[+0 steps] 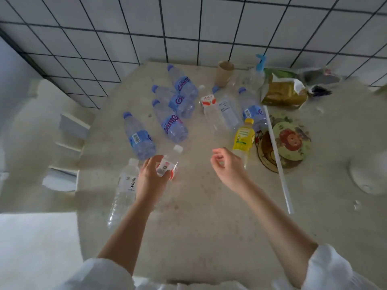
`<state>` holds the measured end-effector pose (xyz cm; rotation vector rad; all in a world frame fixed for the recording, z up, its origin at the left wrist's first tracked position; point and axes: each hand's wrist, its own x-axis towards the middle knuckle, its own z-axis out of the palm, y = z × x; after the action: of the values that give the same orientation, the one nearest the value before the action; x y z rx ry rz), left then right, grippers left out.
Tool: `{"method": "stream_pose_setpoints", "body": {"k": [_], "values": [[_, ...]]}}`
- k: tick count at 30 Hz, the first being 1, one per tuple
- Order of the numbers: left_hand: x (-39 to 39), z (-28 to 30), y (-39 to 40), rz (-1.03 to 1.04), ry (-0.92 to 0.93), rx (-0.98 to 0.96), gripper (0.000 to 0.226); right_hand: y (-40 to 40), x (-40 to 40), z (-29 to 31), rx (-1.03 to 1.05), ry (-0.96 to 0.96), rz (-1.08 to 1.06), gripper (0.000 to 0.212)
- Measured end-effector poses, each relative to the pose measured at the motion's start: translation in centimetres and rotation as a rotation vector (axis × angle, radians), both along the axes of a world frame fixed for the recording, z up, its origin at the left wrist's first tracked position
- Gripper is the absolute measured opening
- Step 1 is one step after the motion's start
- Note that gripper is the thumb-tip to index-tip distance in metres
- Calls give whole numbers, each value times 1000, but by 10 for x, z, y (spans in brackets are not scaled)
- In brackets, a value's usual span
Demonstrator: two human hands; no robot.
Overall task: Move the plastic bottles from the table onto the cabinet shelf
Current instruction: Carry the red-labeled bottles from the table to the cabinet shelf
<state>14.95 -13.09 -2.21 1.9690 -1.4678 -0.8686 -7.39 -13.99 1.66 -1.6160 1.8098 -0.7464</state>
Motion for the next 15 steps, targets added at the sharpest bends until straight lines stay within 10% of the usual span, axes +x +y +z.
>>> {"method": "stream_pose_setpoints", "body": {"k": [15], "values": [[-12, -29, -27, -37, -151, 275, 71, -141, -7, -23, 206, 222, -2, 44]]}}
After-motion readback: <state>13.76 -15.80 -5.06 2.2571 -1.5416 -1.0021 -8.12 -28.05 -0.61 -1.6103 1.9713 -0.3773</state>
